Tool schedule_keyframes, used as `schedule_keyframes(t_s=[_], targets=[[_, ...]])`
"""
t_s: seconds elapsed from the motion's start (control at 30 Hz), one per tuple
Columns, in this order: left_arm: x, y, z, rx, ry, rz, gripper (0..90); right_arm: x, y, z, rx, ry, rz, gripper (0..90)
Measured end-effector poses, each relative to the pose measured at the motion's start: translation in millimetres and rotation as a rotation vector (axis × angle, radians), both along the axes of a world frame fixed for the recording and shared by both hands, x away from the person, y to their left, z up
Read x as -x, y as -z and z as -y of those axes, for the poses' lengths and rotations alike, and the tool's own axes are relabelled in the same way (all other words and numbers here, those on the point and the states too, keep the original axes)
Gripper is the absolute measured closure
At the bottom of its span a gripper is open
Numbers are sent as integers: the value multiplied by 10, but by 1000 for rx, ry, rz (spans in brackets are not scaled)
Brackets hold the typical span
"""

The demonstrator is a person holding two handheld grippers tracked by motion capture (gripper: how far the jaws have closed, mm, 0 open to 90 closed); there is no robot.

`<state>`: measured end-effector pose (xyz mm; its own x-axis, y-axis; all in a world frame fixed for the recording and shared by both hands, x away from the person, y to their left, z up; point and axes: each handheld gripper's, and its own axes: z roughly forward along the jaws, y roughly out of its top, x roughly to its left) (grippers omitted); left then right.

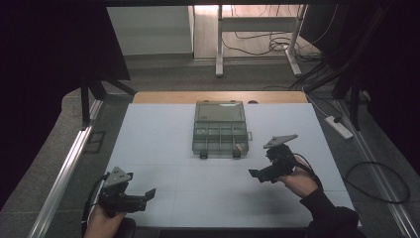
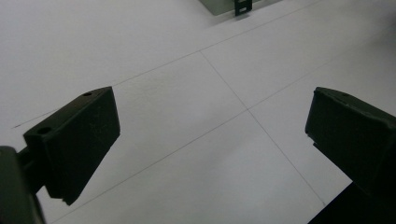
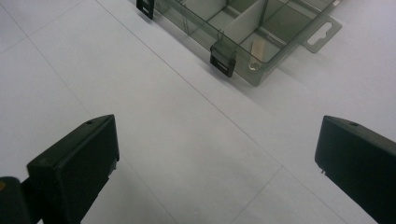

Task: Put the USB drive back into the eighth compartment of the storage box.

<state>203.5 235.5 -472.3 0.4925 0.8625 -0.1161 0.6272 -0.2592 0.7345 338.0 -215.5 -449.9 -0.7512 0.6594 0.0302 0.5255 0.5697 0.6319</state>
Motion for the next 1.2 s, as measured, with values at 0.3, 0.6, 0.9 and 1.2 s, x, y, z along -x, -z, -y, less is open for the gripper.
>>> schedule_keyframes(t_s=[0.3,0.6,0.9,1.2], targets=[[0,0,-1,1,2,0,31,69,12,96,-5,11,2,0],[0,1,1,3,2,0,32,138,15,191,-6,23,8,0],[0,1,4,-1,4,-1,35,218,4,322,-17,46,19,0],[-1,2,3,0,1,-1,35,299,-15,442,-22,63,27,0]])
